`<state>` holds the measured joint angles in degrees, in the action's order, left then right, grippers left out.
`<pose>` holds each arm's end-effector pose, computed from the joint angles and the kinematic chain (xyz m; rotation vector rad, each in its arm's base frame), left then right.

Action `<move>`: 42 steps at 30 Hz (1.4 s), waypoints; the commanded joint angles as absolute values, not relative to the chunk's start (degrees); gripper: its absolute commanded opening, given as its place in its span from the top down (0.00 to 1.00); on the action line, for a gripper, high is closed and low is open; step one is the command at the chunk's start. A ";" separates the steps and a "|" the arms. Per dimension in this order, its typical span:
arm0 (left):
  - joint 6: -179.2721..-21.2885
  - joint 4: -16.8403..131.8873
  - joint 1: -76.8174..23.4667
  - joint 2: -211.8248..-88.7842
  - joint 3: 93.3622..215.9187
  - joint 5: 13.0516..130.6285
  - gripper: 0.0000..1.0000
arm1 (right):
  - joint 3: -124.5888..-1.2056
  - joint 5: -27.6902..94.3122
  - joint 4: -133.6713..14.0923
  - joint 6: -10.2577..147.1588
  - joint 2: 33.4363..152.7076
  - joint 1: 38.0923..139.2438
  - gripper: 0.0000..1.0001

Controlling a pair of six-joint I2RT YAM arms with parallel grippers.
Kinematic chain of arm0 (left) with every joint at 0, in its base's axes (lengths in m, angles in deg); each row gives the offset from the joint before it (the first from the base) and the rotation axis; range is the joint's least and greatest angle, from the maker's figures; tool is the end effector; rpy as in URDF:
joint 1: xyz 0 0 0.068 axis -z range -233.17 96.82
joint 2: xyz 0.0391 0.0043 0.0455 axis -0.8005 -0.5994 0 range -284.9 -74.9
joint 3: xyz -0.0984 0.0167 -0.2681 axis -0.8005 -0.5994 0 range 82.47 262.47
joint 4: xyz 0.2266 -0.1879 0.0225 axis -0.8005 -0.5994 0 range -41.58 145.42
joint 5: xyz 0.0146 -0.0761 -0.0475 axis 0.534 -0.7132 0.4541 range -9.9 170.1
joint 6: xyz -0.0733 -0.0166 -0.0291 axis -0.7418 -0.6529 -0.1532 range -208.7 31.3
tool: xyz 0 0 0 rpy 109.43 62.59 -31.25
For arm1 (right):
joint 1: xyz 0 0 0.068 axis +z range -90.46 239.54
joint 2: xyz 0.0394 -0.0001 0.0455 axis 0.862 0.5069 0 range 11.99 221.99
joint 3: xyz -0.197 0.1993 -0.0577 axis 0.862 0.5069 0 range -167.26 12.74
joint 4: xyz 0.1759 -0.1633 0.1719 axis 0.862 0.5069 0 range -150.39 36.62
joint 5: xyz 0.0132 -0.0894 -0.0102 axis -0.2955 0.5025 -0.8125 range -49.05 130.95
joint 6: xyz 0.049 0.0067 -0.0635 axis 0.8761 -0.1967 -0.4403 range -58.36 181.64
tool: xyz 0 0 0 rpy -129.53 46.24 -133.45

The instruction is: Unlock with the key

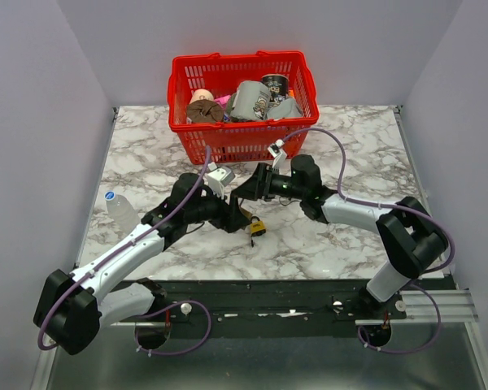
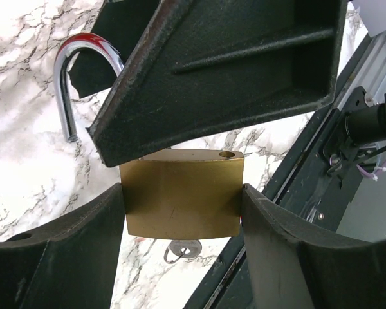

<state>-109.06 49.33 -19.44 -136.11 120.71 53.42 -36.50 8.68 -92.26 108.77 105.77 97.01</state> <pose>0.2215 -0.1855 0.2364 0.5543 2.1234 -1.0402 0.3028 0.2790 0.2073 -0.2918 2.0249 1.4998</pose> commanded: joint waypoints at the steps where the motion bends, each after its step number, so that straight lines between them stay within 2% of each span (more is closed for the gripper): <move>1: -109.00 54.54 -18.99 -135.72 123.43 51.19 1.00 | -37.45 7.82 -96.07 109.36 106.12 97.51 0.15; 5: -108.83 53.40 -18.99 -136.16 123.60 52.94 1.00 | -37.01 8.52 -96.07 108.92 106.04 97.51 0.15; 10: -107.69 47.52 -19.16 -137.21 125.27 63.04 1.00 | -34.99 13.78 -92.82 105.50 104.19 95.94 0.10; 19: -106.98 42.60 -20.83 -140.64 127.29 70.07 1.00 | -28.49 16.07 -90.01 101.11 93.92 88.47 0.07; 24: -105.14 36.27 -23.38 -145.12 130.45 79.74 1.00 | -24.45 16.25 -88.16 99.43 87.76 84.60 0.07; 28: -100.92 31.61 -23.73 -147.67 133.53 92.21 1.00 | -22.77 16.78 -85.62 96.98 82.06 82.57 0.07; 33: -100.65 29.94 -26.45 -152.85 136.17 91.00 1.00 | -22.51 18.54 -81.14 94.07 77.48 82.13 0.06; 42: -101.18 22.90 -28.39 -167.79 147.33 96.27 1.00 | -21.54 19.15 -80.16 92.66 74.48 81.95 0.06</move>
<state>-101.76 25.16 -28.38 -164.83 143.07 92.07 -23.10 17.49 -82.21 94.67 75.50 82.33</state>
